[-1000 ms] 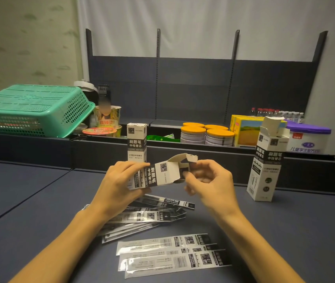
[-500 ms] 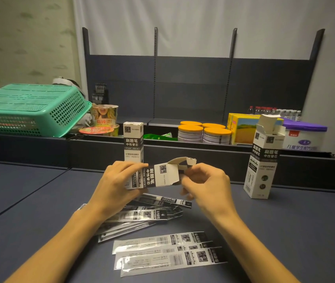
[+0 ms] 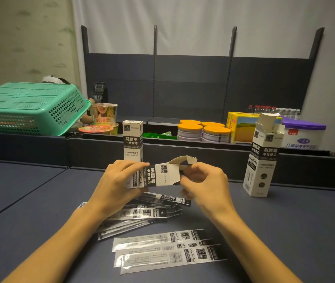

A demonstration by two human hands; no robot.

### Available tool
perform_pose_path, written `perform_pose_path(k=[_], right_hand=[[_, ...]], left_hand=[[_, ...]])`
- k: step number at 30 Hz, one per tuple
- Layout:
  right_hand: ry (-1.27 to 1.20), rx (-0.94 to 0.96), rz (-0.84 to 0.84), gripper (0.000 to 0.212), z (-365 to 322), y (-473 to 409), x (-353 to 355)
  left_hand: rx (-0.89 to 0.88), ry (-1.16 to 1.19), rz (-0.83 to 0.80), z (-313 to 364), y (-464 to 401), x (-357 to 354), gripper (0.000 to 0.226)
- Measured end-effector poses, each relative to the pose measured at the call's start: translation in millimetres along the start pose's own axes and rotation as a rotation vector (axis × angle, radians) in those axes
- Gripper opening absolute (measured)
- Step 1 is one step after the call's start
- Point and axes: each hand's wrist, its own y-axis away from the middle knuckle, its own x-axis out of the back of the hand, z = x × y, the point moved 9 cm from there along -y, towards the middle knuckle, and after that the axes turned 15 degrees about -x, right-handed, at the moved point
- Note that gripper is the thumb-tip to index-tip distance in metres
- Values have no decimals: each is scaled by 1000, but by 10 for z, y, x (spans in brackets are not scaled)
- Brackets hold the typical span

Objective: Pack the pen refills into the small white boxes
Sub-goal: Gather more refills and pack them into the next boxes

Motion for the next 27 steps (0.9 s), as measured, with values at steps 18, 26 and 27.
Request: perform_pose_path(k=[18, 26, 27], right_hand=[[55, -42, -44, 12, 68, -44, -55], [56, -98, -68, 19, 111, -55, -72], [46, -105, -74, 17, 115, -54, -78]], left_hand=[[0, 2, -10, 20, -5, -21, 70], [-4, 9, 3, 20, -19, 1, 70], [-5, 9, 2, 17, -17, 0, 70]])
